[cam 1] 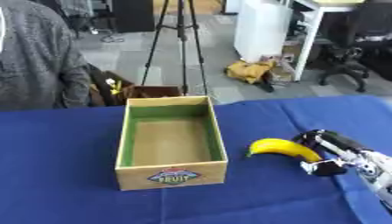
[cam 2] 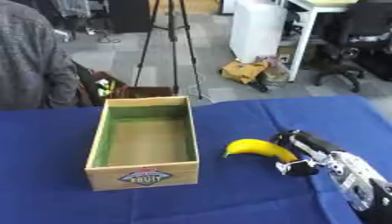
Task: Pick up objects on the table and place them in the box.
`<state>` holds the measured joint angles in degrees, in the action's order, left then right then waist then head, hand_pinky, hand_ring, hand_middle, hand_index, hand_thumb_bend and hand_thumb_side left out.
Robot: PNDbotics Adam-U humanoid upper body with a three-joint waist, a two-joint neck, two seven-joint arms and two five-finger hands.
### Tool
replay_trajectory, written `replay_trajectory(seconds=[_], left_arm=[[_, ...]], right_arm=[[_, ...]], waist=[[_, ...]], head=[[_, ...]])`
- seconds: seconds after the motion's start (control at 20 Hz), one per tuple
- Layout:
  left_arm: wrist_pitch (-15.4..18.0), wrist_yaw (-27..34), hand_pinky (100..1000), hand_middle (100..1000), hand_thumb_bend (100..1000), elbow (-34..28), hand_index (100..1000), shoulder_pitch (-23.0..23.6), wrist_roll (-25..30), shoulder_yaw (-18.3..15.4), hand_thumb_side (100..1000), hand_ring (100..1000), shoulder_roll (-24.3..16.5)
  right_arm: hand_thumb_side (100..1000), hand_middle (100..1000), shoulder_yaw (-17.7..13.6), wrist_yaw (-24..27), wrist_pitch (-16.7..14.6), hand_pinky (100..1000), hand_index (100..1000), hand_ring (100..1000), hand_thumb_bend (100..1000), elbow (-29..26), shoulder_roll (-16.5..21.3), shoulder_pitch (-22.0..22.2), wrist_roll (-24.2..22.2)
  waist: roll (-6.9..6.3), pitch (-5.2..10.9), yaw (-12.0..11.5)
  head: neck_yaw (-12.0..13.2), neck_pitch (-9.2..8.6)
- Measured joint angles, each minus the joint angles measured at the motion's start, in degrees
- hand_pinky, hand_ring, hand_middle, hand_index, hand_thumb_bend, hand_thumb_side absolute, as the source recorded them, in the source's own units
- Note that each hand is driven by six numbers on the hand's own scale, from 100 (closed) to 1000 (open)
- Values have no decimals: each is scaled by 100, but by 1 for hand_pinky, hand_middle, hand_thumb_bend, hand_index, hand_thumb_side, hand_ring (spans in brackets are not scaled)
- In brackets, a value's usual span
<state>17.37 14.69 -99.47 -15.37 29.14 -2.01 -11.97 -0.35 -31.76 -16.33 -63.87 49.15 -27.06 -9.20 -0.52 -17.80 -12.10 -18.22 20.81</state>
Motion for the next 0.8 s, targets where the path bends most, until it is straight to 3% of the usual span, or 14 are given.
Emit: replay_trajectory(seconds=[0.35, 0.8], left_arm=[[-9, 1, 719, 499, 261, 0, 727, 0, -9, 0, 968, 522, 0], [-12, 1, 719, 499, 262, 0, 727, 0, -12, 0, 968, 523, 0]], right_arm=[[131, 550, 0, 0, 65, 627, 816, 611, 100, 1, -1, -12, 67], [110, 521, -1, 43, 136, 605, 796, 580, 100, -20, -2, -6, 295]], waist=[[13, 0, 4], [15, 0, 35]], head=[[0, -1], [-3, -2]])
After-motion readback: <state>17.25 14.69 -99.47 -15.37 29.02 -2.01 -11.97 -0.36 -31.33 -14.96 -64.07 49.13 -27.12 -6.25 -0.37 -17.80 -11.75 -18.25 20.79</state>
